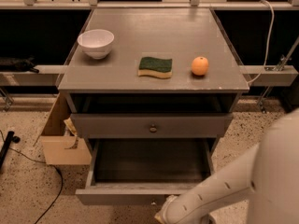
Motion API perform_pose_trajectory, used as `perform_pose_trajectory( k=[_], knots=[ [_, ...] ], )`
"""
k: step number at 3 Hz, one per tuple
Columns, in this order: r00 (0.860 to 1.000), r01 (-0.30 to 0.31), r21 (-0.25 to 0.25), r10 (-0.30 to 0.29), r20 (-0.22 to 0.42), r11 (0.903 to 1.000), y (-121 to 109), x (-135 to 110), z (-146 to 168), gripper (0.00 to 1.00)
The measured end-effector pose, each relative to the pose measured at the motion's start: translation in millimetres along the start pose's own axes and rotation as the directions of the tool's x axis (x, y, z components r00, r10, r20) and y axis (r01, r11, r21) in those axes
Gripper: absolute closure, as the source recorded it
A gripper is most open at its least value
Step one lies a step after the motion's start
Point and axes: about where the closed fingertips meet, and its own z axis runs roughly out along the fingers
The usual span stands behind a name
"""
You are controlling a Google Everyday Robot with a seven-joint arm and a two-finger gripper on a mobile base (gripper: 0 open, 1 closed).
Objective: Close middle drawer
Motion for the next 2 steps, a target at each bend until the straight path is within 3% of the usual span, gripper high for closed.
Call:
perform_pose_trajectory(
  k=[1,2],
  knots=[
    [0.998,0.054,0.056,-0.055,0.016,0.9969,-8.5,-18.7,3.9,0.23],
    [0.998,0.055,0.056,-0.056,0.016,0.9969,-7.9,-18.3,3.7,0.0]
  ],
)
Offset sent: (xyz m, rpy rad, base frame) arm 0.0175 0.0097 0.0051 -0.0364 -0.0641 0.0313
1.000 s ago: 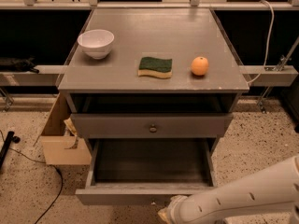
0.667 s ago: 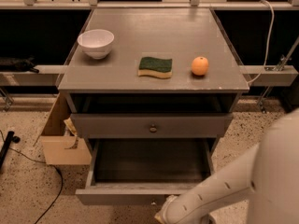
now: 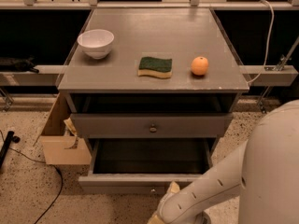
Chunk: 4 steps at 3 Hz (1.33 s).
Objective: Close middle drawer
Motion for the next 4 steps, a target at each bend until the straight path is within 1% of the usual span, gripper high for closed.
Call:
perform_pose_trajectory(
  k=[1,2,3,4],
  knots=[
    [1.0,0.0,0.0,0.0,0.0,1.0,0,0,0,0.0],
    [1.0,0.0,0.0,0.0,0.0,1.0,0,0,0,0.18],
    [1.0,0.003,0.005,-0.003,-0.003,1.0,-5,-4,2,0.49],
    [1.0,0.014,0.035,-0.013,-0.016,0.9993,-20,-19,8,0.72]
  ],
)
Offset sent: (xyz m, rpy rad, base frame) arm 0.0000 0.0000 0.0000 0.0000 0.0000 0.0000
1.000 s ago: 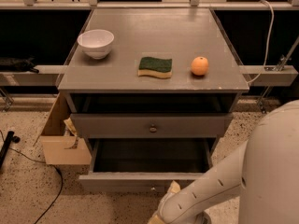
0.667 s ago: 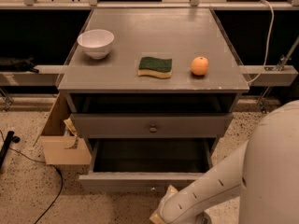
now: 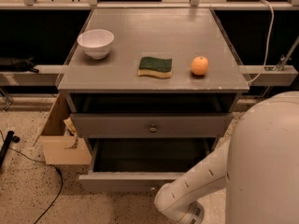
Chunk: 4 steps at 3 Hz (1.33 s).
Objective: Close middle drawer
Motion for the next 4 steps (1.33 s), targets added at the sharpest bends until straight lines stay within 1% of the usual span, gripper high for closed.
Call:
perform_pose_trajectory(
  k=[1,2,3,4],
  knots=[
    [1.0,0.017,0.083,-0.016,-0.012,0.9964,-37,-33,8,1.0],
    [1.0,0.016,0.114,-0.014,-0.016,0.9934,-49,-44,12,1.0],
    [1.0,0.016,0.114,-0.014,-0.016,0.9933,-49,-45,12,0.81],
    [1.0,0.016,0.114,-0.014,-0.016,0.9933,-49,-45,12,0.57]
  ],
)
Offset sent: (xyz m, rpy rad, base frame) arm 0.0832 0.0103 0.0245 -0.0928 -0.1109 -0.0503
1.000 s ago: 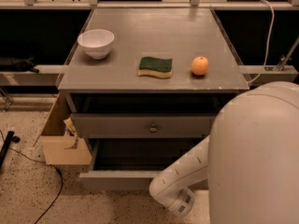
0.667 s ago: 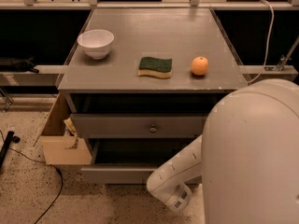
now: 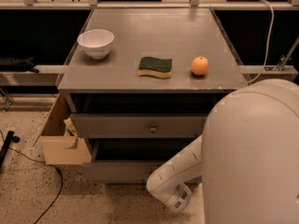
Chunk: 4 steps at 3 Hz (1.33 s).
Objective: Close middle drawer
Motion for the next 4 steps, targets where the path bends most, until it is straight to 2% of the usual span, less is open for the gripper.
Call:
perform_pose_trajectory(
  k=[2,3,4],
  knots=[
    [1.0,0.0,0.0,0.0,0.0,1.0,0.0,0.0,0.0,0.13],
    [1.0,-0.001,-0.004,0.001,-0.018,1.0,3.6,2.0,5.9,0.0],
    [1.0,-0.001,-0.004,0.001,-0.018,1.0,3.6,2.0,5.9,0.0]
  ],
)
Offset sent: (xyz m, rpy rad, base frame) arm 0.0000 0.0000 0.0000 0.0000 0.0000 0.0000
